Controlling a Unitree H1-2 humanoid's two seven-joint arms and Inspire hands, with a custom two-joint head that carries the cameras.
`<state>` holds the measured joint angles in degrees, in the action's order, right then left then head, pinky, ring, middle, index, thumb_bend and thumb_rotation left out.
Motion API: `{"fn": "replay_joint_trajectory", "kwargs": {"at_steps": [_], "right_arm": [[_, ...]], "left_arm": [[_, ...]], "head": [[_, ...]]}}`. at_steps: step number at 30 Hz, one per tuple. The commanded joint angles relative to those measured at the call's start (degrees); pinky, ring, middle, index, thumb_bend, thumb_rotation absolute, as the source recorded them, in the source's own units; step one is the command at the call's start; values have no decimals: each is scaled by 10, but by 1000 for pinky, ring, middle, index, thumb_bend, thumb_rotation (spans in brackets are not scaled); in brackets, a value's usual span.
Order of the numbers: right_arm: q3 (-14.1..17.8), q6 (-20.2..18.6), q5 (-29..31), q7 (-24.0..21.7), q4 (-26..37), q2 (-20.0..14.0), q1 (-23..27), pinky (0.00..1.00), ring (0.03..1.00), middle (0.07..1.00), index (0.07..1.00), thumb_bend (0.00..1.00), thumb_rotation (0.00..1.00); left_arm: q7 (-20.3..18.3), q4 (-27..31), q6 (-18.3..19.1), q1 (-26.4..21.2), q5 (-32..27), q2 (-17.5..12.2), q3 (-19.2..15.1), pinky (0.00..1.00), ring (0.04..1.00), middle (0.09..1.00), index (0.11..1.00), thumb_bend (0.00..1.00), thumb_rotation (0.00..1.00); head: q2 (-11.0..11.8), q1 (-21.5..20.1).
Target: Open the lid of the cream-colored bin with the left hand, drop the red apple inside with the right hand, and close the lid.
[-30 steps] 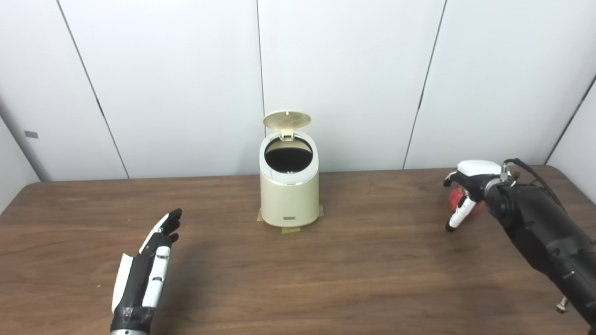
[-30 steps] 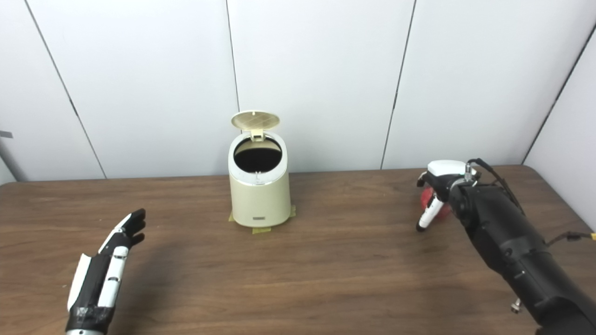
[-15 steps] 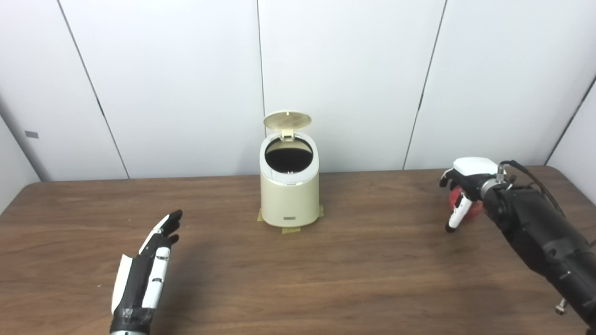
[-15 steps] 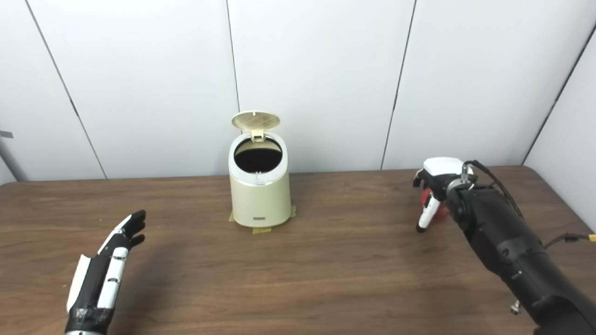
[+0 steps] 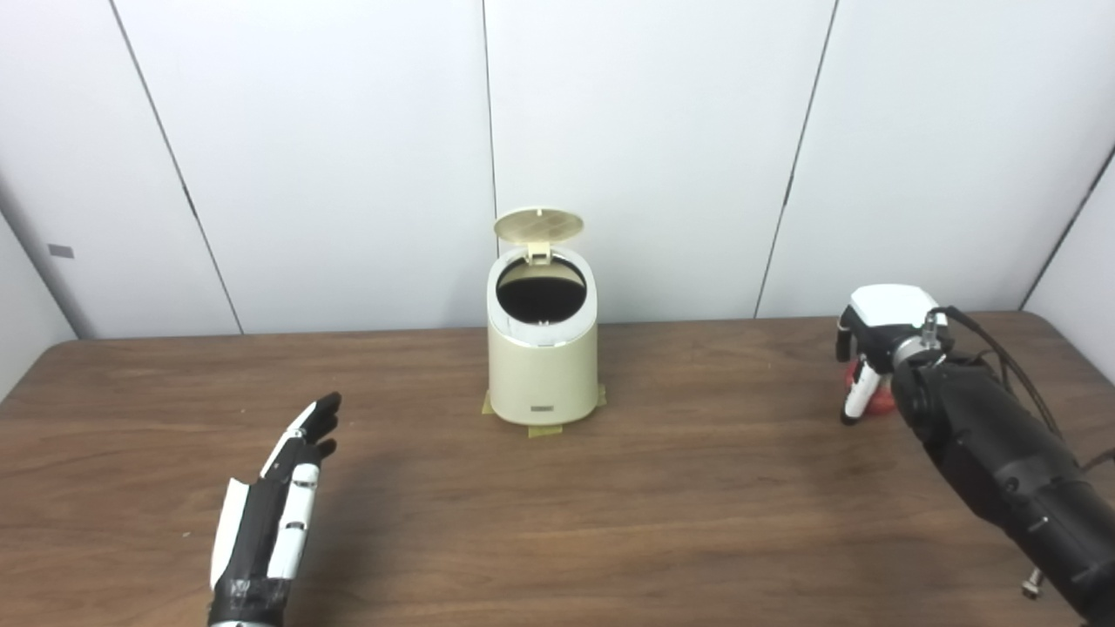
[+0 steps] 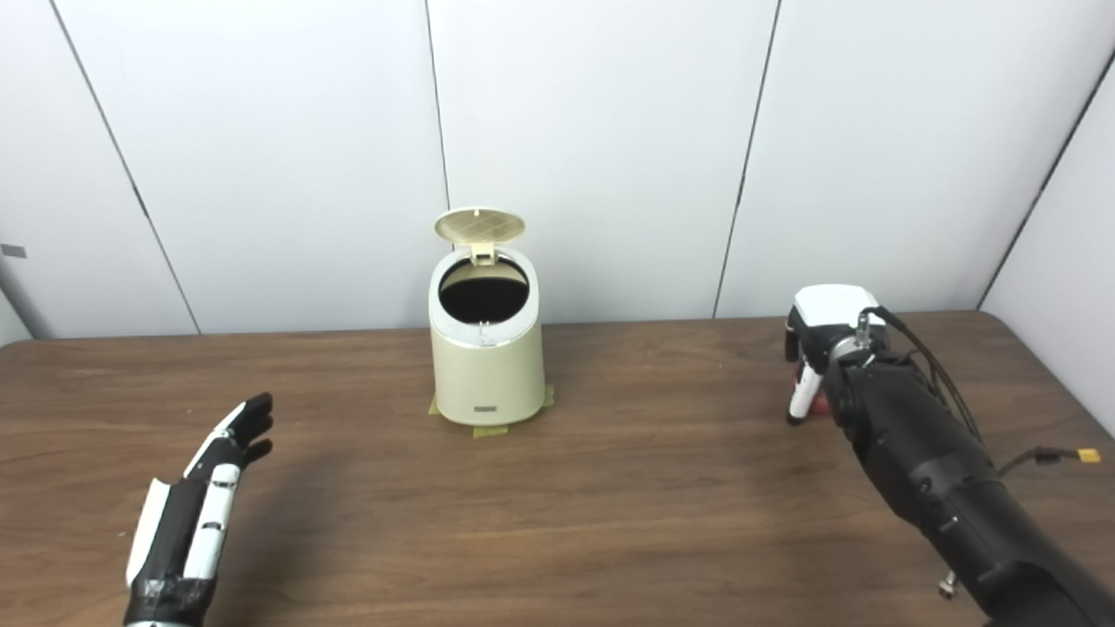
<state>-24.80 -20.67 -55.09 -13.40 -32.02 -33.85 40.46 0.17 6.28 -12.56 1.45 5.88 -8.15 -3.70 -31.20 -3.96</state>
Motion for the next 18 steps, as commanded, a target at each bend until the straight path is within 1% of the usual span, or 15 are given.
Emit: {"fn": "replay_joint_trajectory", "kwargs": {"at_steps": [1, 3, 6, 10, 13, 14, 16, 17, 18], "right_arm": [[8, -14, -6, 8, 15, -16, 14, 297, 362, 458, 544, 512, 0], [10, -11, -2, 8, 18, -17, 12, 318, 366, 468, 537, 513, 0], [15, -4, 3, 10, 24, -17, 10, 301, 358, 459, 541, 512, 0], [23, -12, 6, 5, 46, -15, 9, 289, 366, 468, 526, 515, 0], [29, 2, 17, 6, 54, -15, 10, 279, 362, 453, 529, 514, 0], [26, 3, 15, 1, 60, -15, 13, 276, 356, 451, 533, 513, 0], [16, -3, 3, -25, 96, -19, 16, 276, 358, 454, 534, 513, 0], [14, -3, 0, -34, 110, -21, 16, 293, 360, 461, 531, 514, 0], [10, 5, -2, -45, 129, -25, 17, 298, 361, 464, 530, 514, 0]], "left_arm": [[4, 15, -27, -14, -1, -4, -2, 869, 912, 918, 891, 170, 1000], [3, 14, -28, -14, -1, -4, -2, 872, 913, 919, 891, 168, 1000], [4, 12, -29, -15, 1, -4, -2, 880, 914, 918, 891, 170, 1000], [3, 14, -24, -15, 1, -2, -1, 874, 912, 917, 891, 179, 1000], [5, 13, -24, -15, 7, -3, 0, 884, 917, 921, 893, 188, 1000], [5, 11, -27, -15, 10, -3, 0, 887, 918, 922, 895, 188, 1000], [5, 10, -29, -15, 12, -3, 1, 887, 917, 922, 895, 191, 1000], [5, 10, -29, -16, 13, -3, 1, 887, 917, 920, 893, 193, 1000], [5, 10, -29, -16, 12, -3, 1, 887, 917, 920, 893, 193, 1000]], "head": [[-1, 0], [-1, 0], [-1, -1], [-1, 0], [0, -1], [0, -1], [0, -2], [0, -1], [0, -1]]}}
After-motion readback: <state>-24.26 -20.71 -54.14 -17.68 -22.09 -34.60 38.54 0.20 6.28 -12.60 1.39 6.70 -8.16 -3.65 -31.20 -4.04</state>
